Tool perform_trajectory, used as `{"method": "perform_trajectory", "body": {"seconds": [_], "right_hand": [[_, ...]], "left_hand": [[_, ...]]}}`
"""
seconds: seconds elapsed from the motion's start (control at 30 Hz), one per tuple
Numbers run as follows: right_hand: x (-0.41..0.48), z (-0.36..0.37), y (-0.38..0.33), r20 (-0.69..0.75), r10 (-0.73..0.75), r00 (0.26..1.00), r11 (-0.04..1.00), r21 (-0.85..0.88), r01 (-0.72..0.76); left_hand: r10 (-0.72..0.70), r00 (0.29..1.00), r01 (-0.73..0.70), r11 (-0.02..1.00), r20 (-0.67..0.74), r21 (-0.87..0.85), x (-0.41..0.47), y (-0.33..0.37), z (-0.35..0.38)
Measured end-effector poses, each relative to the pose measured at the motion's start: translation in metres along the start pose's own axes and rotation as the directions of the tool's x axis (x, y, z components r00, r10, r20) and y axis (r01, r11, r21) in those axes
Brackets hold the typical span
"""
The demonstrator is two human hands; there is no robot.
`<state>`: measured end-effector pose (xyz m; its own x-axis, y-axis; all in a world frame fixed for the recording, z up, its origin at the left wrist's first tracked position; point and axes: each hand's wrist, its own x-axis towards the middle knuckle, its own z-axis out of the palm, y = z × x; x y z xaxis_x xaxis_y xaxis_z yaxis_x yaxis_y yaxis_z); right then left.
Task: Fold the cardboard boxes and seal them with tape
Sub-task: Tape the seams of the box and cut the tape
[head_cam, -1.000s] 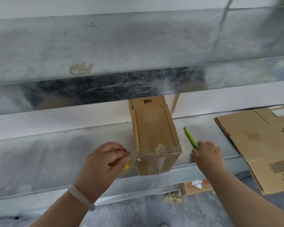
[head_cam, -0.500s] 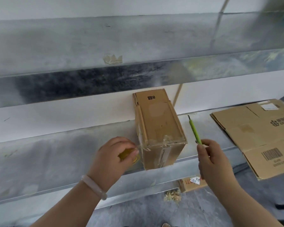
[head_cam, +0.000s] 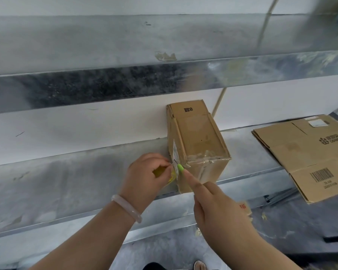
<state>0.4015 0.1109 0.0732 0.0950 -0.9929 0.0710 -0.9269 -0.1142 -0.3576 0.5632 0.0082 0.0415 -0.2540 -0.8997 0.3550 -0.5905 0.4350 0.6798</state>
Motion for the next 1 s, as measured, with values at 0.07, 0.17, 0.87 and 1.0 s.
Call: {"method": "perform_trajectory", "body": {"seconds": [0.07,0.17,0.87,1.0], "right_hand": [[0.002,0.002,-0.002,0.05,0.031,0.998,0.999,0.018,-0.032],[0.007,0.003,-0.005,0.038,0.073,0.997,0.997,-0.035,-0.071],[0.003,0.012,0.032,-0.023,-0.155,0.988,0.983,0.097,0.157],[-0.009,0.0,0.075,-0.429,-0.081,0.9,0.956,0.222,0.192]], "left_hand": [[-0.003,1.0,0.003,1.0,0.009,-0.012,-0.001,0.001,0.001],[-0.01,1.0,0.01,1.0,0.015,0.002,0.0,0.002,0.004],[0.0,0.996,0.021,0.974,-0.093,0.227,0.005,-0.026,-0.007],[0.019,0.997,0.013,0.904,-0.07,0.427,0.01,-0.062,-0.013]]}}
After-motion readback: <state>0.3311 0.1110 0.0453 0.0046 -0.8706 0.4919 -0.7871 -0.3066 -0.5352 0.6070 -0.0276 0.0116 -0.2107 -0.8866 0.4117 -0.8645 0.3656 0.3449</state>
